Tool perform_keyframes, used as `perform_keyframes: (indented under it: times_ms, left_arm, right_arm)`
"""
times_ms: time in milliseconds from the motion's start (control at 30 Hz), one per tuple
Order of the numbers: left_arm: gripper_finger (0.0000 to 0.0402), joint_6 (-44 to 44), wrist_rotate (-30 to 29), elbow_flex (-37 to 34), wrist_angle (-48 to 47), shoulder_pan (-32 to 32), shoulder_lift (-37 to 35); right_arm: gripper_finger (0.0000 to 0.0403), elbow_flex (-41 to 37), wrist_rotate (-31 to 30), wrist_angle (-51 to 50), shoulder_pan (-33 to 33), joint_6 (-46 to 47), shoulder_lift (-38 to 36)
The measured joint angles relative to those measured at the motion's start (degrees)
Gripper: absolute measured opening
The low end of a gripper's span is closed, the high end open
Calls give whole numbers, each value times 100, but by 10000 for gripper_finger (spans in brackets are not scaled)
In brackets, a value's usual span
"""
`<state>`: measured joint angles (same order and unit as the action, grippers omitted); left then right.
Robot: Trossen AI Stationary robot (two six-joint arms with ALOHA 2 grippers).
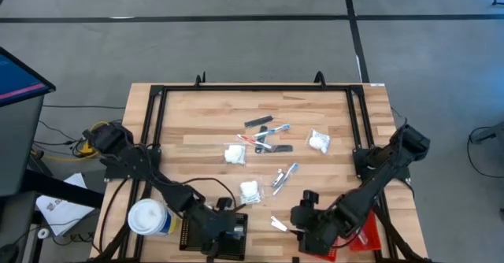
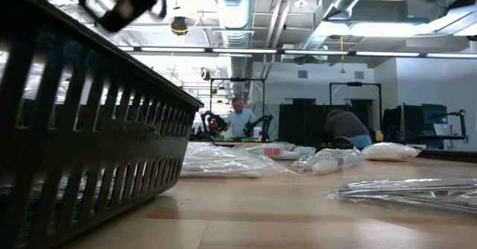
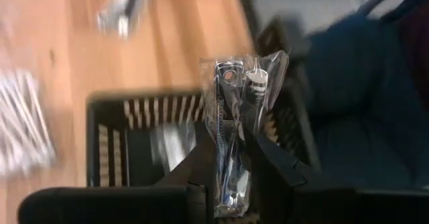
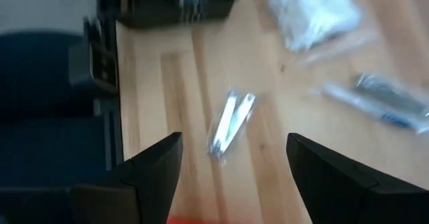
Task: Pick & Place Travel size toiletries
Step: Put the nail cutter into the right black bin
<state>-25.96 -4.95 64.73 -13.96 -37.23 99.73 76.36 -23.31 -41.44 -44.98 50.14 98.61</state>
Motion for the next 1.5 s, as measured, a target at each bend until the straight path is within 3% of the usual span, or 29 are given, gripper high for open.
perform_keyframes:
  times_ms: [133,533,667,800,1233,1500]
  left_arm:
    - [54,-246,334,146,-169,7,294]
    - [54,-345,991,328,-316,46,518]
    - [54,-387,1158,328,-301,46,518]
    - [54,-402,1177,328,-285,46,518]
    - [54,-305,1700,448,-269,210,960]
    - [54,-236,1735,525,-301,282,983]
  right_arm:
    - [260,-362,660,462,93,-52,7]
    - [260,-487,922,668,-134,95,103]
    - [260,-658,1275,968,-18,111,273]
    - [260,-671,1614,915,85,111,486]
    - [260,-682,2037,499,70,397,483]
    - [260,-678,2222,421,20,409,481]
